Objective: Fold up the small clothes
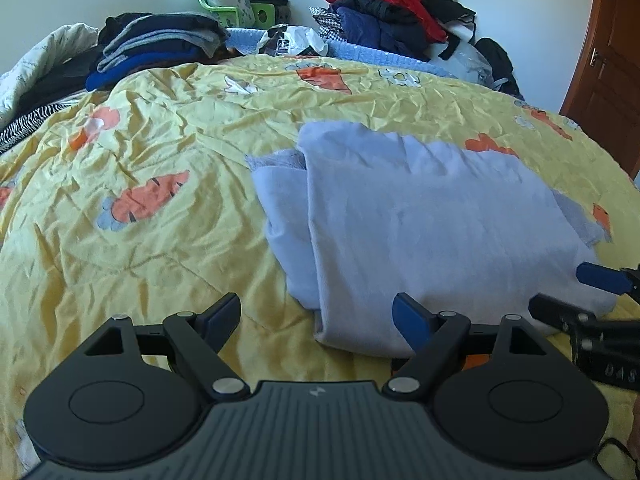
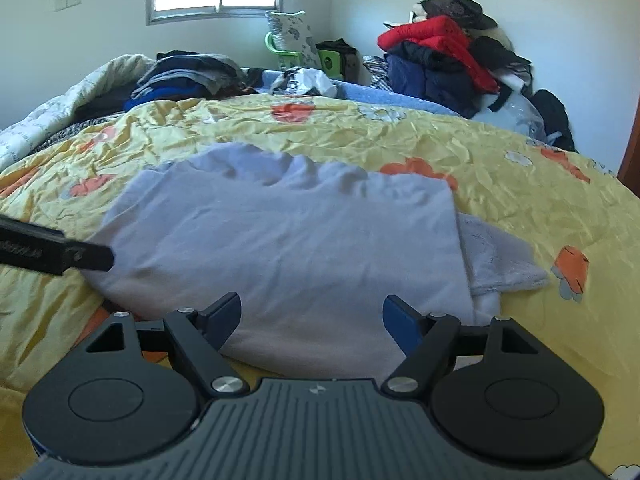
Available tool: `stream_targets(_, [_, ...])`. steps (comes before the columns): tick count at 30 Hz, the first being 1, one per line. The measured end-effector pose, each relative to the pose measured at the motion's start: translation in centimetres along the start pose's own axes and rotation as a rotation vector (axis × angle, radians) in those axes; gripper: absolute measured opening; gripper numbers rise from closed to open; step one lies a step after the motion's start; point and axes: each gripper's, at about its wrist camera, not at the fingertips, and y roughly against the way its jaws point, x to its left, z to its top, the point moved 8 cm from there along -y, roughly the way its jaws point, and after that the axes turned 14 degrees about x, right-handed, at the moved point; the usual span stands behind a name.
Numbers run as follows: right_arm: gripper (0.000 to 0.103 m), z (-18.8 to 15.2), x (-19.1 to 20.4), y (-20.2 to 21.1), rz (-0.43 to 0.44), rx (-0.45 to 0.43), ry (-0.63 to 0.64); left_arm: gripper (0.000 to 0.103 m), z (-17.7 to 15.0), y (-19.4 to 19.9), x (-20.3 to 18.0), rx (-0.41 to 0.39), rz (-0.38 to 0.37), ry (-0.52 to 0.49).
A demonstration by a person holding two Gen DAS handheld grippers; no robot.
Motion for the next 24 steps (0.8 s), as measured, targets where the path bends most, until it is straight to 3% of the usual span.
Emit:
stream_targets(10, [0.085,-0.3,3.9,0.9,-0.022,-0.025,0.144,0.084,1.2,-1.1,1.0,0.021,0.015,0.024])
stream_targets(24, [0.088,-1.1,7.3,1.3,-0.025,-0.059,0.239,0.084,2.1,-2.3,1.2,0.028,0.013,0.039])
